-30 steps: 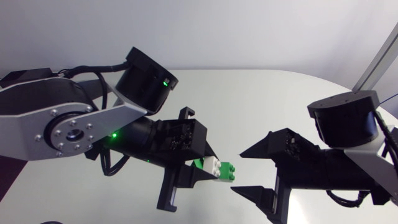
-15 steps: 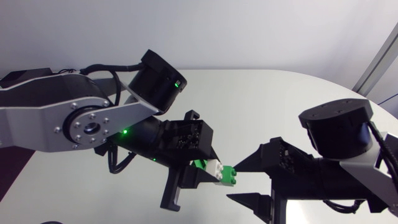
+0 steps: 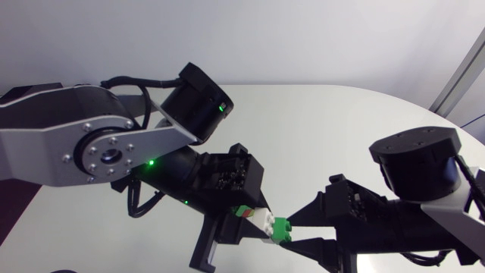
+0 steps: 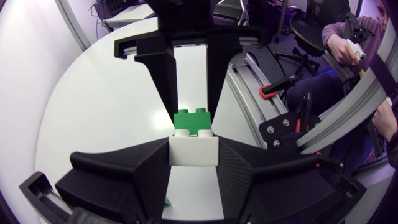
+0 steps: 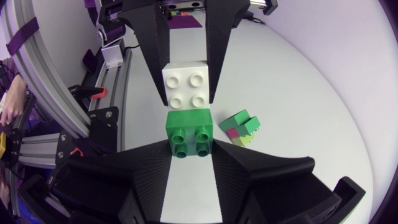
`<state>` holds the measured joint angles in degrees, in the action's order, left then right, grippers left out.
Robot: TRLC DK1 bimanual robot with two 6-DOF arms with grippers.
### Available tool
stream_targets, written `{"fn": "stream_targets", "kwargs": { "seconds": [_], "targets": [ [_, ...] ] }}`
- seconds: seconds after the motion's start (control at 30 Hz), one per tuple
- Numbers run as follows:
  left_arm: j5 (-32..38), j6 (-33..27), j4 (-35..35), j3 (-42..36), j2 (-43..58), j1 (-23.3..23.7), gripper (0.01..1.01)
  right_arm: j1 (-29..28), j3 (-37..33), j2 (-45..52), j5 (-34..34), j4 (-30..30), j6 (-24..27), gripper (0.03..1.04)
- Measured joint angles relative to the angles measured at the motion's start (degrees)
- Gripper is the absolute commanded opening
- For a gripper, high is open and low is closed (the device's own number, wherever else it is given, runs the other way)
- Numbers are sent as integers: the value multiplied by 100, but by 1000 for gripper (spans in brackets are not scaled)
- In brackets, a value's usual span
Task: Disassemble duplo
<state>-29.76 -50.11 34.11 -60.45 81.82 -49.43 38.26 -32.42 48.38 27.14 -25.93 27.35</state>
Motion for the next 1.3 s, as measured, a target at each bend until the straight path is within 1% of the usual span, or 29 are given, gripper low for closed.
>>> {"fn": "stream_targets", "kwargs": {
  "seconds": [0.03,0.17,0.3,0.37,0.43,0.5,0.6,0.63,0.7,0.8,0.97,1.13,1.17,1.2,1.23,1.3],
  "targets": [
    [24,-31,-15,33,-7,-48,284,-74,0,-15,151,-107,76,269],
    [437,-304,-133,269,-61,-138,284,-223,-37,-101,629,-372,52,269],
    [675,-431,-247,389,-83,-116,284,-315,-46,-160,662,-396,55,270],
    [778,-431,-407,389,-98,-7,284,-501,-46,-151,358,-365,74,270],
    [863,-393,-822,389,-116,238,287,-693,-46,-90,-122,-234,74,270],
    [914,-142,-1263,389,-125,573,298,-782,-50,57,-619,-44,72,272],
    [1421,409,-1915,389,-122,1012,305,-796,-50,452,-1252,328,68,272],
    [1563,546,-2002,389,-114,1113,307,-796,-50,612,-1394,417,68,272],
    [1923,782,-2090,389,11,1252,307,-796,-46,946,-1609,581,68,274],
    [2291,986,-2068,389,376,1394,308,-789,-44,1226,-1818,654,66,274],
    [2422,1231,-1639,433,960,1572,310,-785,-44,1357,-1930,706,66,275],
    [2422,1381,-1451,459,1333,1574,326,-785,-39,1366,-1969,704,50,277],
    [2422,1401,-1449,466,1375,1576,357,-785,-33,1362,-1969,704,50,277],
    [2422,1403,-1443,468,1410,1587,418,-785,-20,1359,-1969,704,50,277],
    [2422,1405,-1440,470,1440,1598,490,-785,-7,1359,-1969,704,50,277],
    [2424,1421,-1438,470,1484,1602,667,-785,11,1359,-1969,704,50,277]
  ]
}}
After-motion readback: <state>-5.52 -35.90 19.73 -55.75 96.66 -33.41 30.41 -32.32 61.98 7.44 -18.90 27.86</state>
